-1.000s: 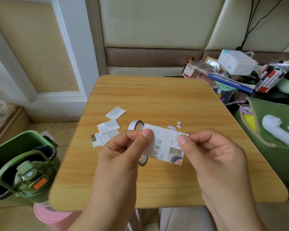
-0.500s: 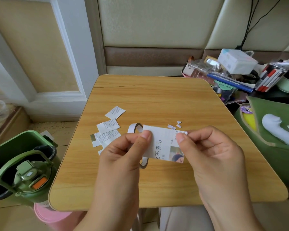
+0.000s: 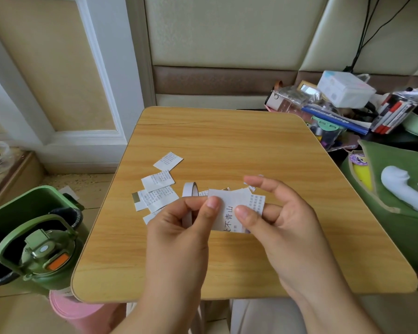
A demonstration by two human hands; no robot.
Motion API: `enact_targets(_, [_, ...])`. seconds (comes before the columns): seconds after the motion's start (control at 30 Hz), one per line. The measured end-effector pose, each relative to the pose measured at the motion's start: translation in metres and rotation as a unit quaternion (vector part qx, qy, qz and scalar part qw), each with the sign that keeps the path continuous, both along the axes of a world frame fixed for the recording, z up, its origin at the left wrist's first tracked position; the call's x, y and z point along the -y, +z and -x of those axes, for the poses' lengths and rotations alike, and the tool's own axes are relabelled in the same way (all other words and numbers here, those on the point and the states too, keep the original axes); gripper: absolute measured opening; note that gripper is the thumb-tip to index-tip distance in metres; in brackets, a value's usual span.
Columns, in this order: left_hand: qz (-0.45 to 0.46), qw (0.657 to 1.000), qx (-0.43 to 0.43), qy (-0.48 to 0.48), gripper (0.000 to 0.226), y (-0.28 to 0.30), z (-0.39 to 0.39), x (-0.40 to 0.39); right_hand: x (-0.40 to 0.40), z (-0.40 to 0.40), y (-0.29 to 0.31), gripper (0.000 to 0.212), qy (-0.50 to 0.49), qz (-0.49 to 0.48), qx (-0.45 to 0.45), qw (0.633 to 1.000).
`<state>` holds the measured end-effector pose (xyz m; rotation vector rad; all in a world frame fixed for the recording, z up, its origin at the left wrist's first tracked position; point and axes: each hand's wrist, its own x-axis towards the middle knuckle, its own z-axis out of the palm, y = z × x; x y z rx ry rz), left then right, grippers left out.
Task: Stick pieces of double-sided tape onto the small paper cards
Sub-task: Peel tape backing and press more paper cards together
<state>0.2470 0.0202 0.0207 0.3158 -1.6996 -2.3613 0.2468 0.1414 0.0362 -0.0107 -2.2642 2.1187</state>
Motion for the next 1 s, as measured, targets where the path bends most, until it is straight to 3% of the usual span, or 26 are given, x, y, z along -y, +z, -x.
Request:
enact_targets(0.1, [0.064, 0.998, 0.005, -0.01, 0.01, -0.01, 0.007, 0.003, -0.002, 0.005, -0.011, 0.033, -0.034, -0.025, 0.031, 0.999])
enact_targets(0.17, [0.195, 0.981, -0.006, -0.007, 0.003, -0.026, 0.013, 0.01, -0.005, 0.012, -0.024, 0.032, -0.051, -0.074, 0.05, 0.995])
enact_targets(0.2, [0.297, 0.955, -0.023, 0.006, 0.01, -0.037, 0.015, 0.014, -0.007, 0.016, -0.033, 0.032, -0.048, -0.107, 0.063, 0.991])
enact_targets(0.3, [0.557, 0.827, -0.073, -0.006, 0.017, -0.065, 0.023, 0.022, -0.009, 0.027, -0.067, 0.036, -0.028, -0.191, 0.094, 0.977])
enact_targets(0.37, [0.64, 0.762, -0.095, -0.034, 0.019, -0.084, 0.023, 0.02, -0.004, 0.031, -0.087, 0.039, -0.017, -0.233, 0.097, 0.967])
enact_targets(0.43, [0.676, 0.729, -0.096, -0.049, 0.014, -0.097, 0.022, 0.021, 0.0, 0.031, -0.1, 0.043, -0.017, -0.271, 0.082, 0.959])
enact_targets(0.57, [0.683, 0.725, -0.063, -0.063, 0.022, -0.108, 0.025, 0.025, -0.007, 0.03, -0.113, 0.052, -0.062, -0.364, -0.002, 0.929])
enact_targets(0.63, [0.684, 0.724, -0.062, -0.061, 0.023, -0.109, 0.026, 0.027, -0.01, 0.031, -0.118, 0.036, -0.078, -0.411, -0.075, 0.905])
enact_targets(0.7, [0.683, 0.726, -0.058, -0.059, 0.029, -0.112, 0.026, 0.027, -0.005, 0.032, -0.122, 0.016, -0.06, -0.409, -0.108, 0.904])
enact_targets(0.83, [0.682, 0.727, -0.055, -0.057, 0.038, -0.115, 0.025, 0.027, 0.005, 0.035, -0.129, 0.009, -0.024, -0.404, -0.121, 0.906])
enact_targets(1.0, [0.685, 0.723, -0.053, -0.069, 0.037, -0.116, 0.025, 0.028, -0.012, 0.037, -0.124, 0.022, -0.087, -0.492, -0.076, 0.863])
